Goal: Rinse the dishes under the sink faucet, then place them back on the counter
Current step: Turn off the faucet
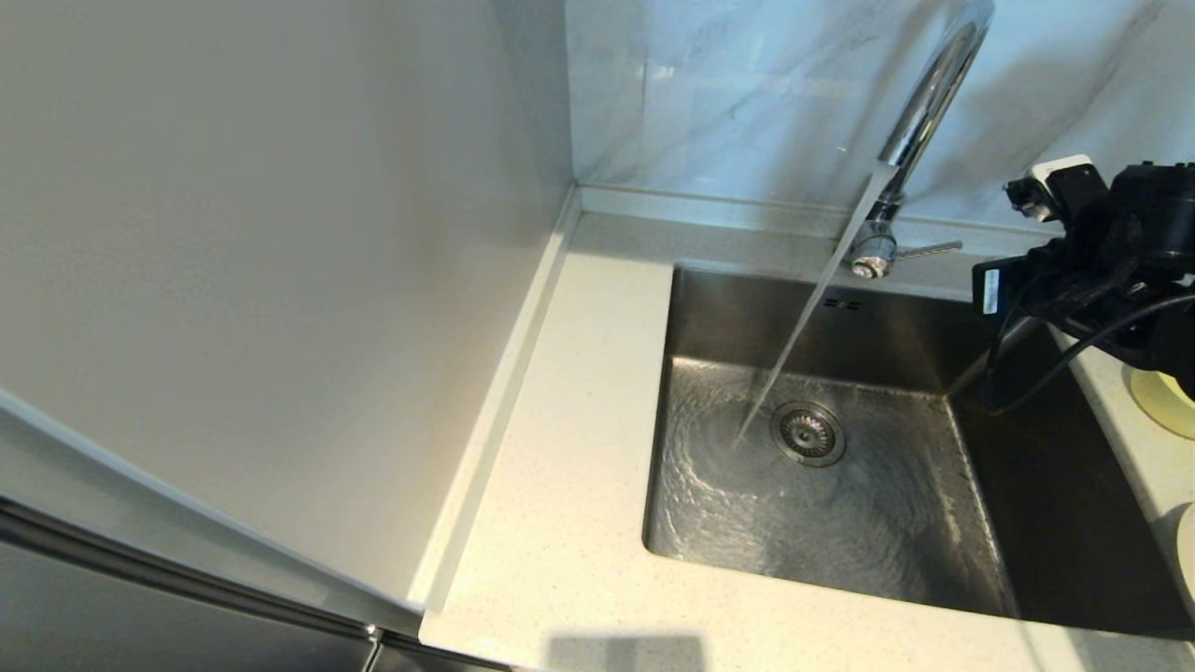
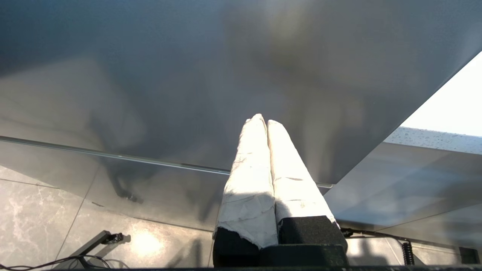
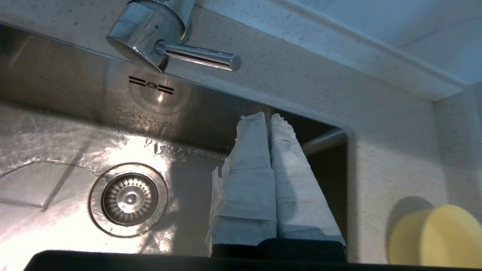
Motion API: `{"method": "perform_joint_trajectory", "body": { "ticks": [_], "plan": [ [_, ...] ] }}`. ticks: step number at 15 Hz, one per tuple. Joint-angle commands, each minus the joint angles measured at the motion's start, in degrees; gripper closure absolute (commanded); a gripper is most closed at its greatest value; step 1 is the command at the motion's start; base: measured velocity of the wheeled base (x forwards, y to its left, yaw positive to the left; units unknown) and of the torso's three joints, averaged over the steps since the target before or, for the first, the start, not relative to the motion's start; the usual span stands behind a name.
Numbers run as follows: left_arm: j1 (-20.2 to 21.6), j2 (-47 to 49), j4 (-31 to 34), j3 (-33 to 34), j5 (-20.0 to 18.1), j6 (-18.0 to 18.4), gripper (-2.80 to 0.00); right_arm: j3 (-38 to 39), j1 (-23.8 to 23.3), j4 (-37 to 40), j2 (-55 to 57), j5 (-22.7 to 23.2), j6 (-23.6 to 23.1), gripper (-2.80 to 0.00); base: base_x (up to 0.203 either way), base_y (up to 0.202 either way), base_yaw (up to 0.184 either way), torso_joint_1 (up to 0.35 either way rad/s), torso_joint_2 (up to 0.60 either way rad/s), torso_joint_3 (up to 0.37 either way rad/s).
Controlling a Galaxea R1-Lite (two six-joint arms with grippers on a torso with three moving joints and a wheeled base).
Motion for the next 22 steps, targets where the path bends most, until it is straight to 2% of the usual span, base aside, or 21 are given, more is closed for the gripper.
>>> {"method": "perform_joint_trajectory", "body": {
  "ticks": [1,8,13,22],
  "plan": [
    [0.0,0.0,0.0,0.0,0.0,0.0,0.0,-1.5,0.0,-0.3,3.4,-0.1,0.4,0.0,0.0,0.0,0.0,0.0,0.0,0.0],
    [0.0,0.0,0.0,0.0,0.0,0.0,0.0,-1.7,0.4,-1.2,4.3,0.6,6.0,0.0,0.0,0.0,0.0,0.0,0.0,0.0],
    [0.0,0.0,0.0,0.0,0.0,0.0,0.0,-1.8,1.5,-8.6,6.6,2.1,6.2,0.0,0.0,0.0,0.0,0.0,0.0,0.0],
    [-0.1,0.0,0.0,0.0,0.0,0.0,0.0,-7.3,1.5,-8.6,9.8,2.0,6.3,0.0,0.0,0.0,0.0,0.0,0.0,0.0]
  ]
}}
